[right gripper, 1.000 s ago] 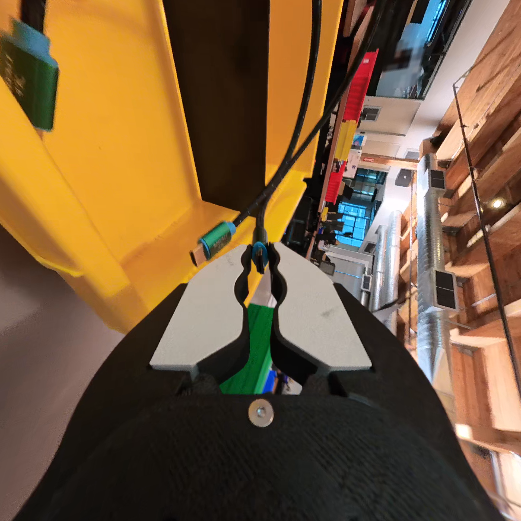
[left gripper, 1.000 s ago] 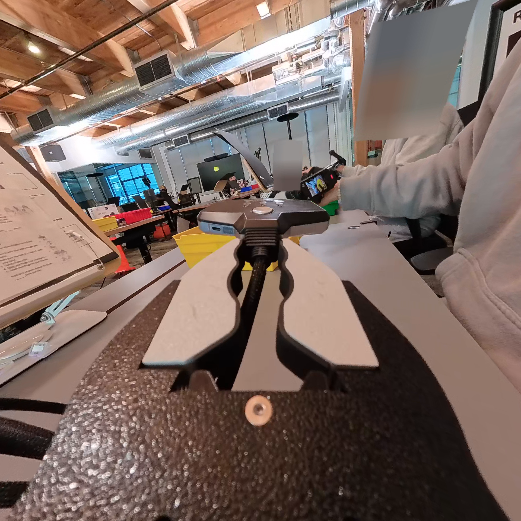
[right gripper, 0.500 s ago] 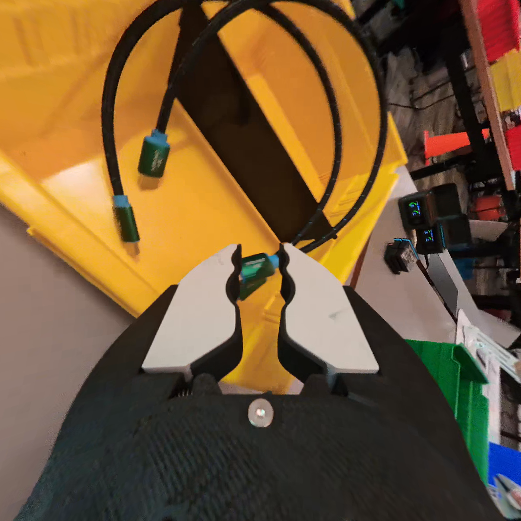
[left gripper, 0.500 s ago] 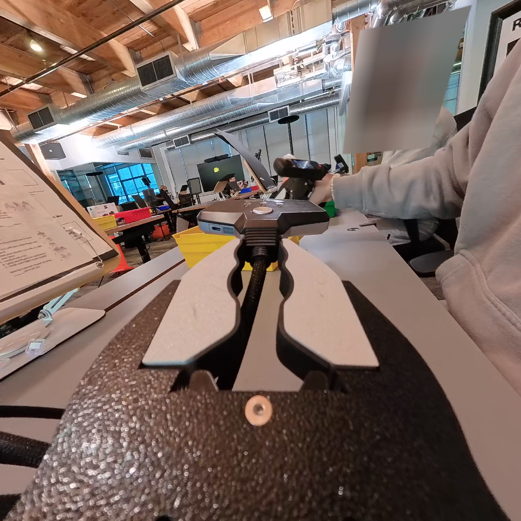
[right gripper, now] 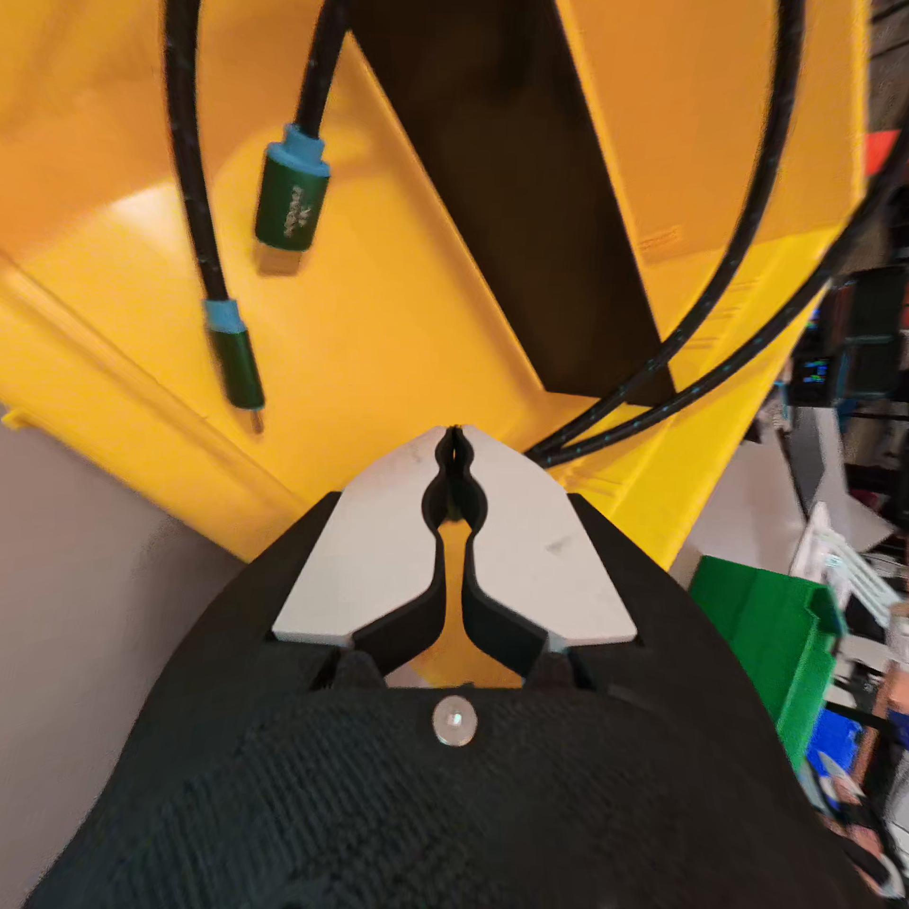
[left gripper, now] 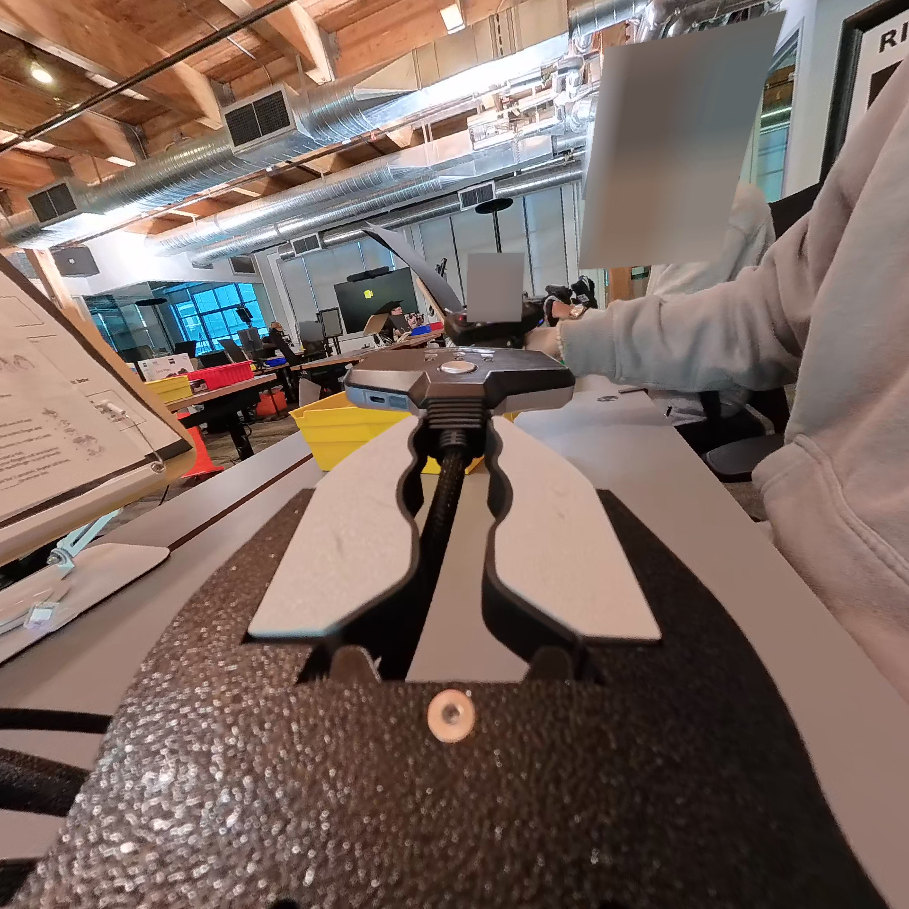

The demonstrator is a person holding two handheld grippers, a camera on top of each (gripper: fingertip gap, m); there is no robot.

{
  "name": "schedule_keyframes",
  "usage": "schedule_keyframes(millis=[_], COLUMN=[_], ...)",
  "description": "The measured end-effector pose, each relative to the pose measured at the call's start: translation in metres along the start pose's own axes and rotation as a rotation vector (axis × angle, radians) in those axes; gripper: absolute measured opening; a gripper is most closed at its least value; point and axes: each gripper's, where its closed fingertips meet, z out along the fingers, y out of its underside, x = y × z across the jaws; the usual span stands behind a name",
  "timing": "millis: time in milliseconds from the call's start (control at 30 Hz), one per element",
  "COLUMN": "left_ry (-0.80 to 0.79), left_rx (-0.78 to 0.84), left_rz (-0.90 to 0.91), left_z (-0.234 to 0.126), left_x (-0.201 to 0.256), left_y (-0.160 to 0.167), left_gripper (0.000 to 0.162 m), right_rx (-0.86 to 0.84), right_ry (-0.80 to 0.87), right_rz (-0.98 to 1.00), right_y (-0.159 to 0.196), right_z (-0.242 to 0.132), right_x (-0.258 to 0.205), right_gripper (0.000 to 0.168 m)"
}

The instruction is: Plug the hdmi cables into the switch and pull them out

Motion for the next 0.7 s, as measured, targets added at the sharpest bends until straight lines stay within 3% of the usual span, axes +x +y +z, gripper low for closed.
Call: schedule_keyframes(millis=[33, 100, 200, 267, 333, 433, 500, 567, 633, 700], left_ry=[0.002, 0.009, 0.018, 0.026, 0.033, 0.057, 0.077, 0.102, 0.123, 0.131], left_rx=[-0.002, -0.007, -0.024, -0.037, -0.05, -0.064, -0.062, -0.047, -0.038, -0.056], left_rz=[0.003, 0.008, 0.022, 0.032, 0.045, 0.067, 0.088, 0.111, 0.141, 0.183], left_z=[0.001, 0.003, 0.007, 0.01, 0.015, 0.024, 0.03, 0.036, 0.039, 0.042], left_x=[0.001, 0.003, 0.006, 0.008, 0.01, 0.017, 0.024, 0.032, 0.039, 0.043], left_y=[0.0, 0.0, 0.001, 0.001, 0.002, 0.004, 0.001, -0.005, -0.011, -0.012], left_gripper=[0.021, 0.021, 0.021, 0.021, 0.021, 0.021, 0.021, 0.021, 0.021, 0.022], right_rx=[-0.004, -0.009, 0.045, 0.193, 0.402, 0.66, 0.651, 0.618, 0.626, 0.628], right_ry=[-0.002, 0.005, 0.109, 0.055, -0.263, -0.966, -1.281, -1.416, -1.621, -1.849], right_rz=[-0.017, 0.008, 0.067, 0.132, 0.217, 0.31, 0.345, 0.354, 0.42, 0.488], right_y=[-0.001, -0.005, -0.025, -0.061, -0.111, -0.175, -0.191, -0.202, -0.213, -0.219], right_z=[0.002, 0.001, -0.03, -0.064, -0.104, -0.187, -0.221, -0.23, -0.252, -0.276], right_x=[-0.002, -0.001, 0.013, -0.001, -0.053, -0.151, -0.193, -0.219, -0.231, -0.233], right_gripper=[0.0, 0.0, 0.024, 0.038, 0.052, 0.073, 0.079, 0.084, 0.074, 0.05])
